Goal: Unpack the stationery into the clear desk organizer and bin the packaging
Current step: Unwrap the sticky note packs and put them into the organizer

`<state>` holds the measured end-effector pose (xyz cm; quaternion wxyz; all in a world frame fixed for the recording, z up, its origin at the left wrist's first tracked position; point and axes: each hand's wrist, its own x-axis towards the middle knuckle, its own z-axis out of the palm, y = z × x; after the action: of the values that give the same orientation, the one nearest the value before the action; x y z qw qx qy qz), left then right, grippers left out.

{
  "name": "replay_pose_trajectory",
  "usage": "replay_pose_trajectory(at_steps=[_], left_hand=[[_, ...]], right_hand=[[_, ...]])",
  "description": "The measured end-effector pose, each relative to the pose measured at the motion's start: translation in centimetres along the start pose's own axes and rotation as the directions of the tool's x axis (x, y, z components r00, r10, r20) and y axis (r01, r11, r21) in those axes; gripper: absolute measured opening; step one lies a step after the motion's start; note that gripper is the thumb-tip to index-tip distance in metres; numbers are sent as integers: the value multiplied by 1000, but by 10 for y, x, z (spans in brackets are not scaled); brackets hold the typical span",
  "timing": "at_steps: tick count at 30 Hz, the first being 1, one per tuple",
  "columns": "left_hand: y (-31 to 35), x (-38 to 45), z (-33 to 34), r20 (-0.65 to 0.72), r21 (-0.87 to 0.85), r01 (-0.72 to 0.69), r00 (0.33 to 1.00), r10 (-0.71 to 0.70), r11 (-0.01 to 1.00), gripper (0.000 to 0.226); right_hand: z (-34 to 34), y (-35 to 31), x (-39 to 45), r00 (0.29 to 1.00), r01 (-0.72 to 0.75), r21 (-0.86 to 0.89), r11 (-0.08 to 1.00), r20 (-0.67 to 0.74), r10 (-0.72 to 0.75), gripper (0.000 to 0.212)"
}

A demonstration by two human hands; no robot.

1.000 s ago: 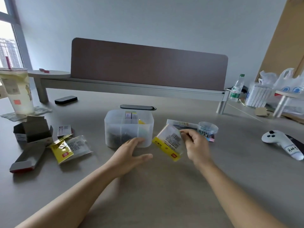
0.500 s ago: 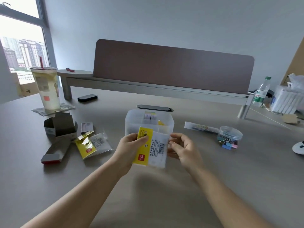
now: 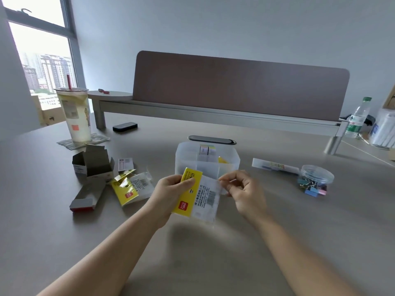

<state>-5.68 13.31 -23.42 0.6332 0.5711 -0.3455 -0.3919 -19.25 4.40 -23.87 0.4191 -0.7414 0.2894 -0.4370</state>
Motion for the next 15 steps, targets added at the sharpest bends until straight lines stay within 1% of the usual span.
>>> replay_pose_trajectory(at_steps=[3,6,8,10,11,15], left_hand=[[3,0,-3,-30,-54,-19,999,18,998,10],[4,-1,-2,-61,-53,-44,997,41,998,11],[2,-2,-1,-86,-51,-70,994,65,996,11],[1,-2,0,-101,-26,-101,990,98,995,10],[0,-2,0,-106,-9,-117,988,115,993,10],[-2,-3,3,-117,29,-160,980,163,987,9]], right_hand=[[-3,-2,2,998,-51,97,994,32,48,30],[0,-4,3,993,-92,143,985,85,81,27],[4,-4,3,990,-116,170,979,103,99,21],[8,-4,3,987,-124,148,981,120,107,14],[10,-3,2,987,-122,118,986,120,107,14],[15,-2,3,992,-111,37,993,70,109,26]])
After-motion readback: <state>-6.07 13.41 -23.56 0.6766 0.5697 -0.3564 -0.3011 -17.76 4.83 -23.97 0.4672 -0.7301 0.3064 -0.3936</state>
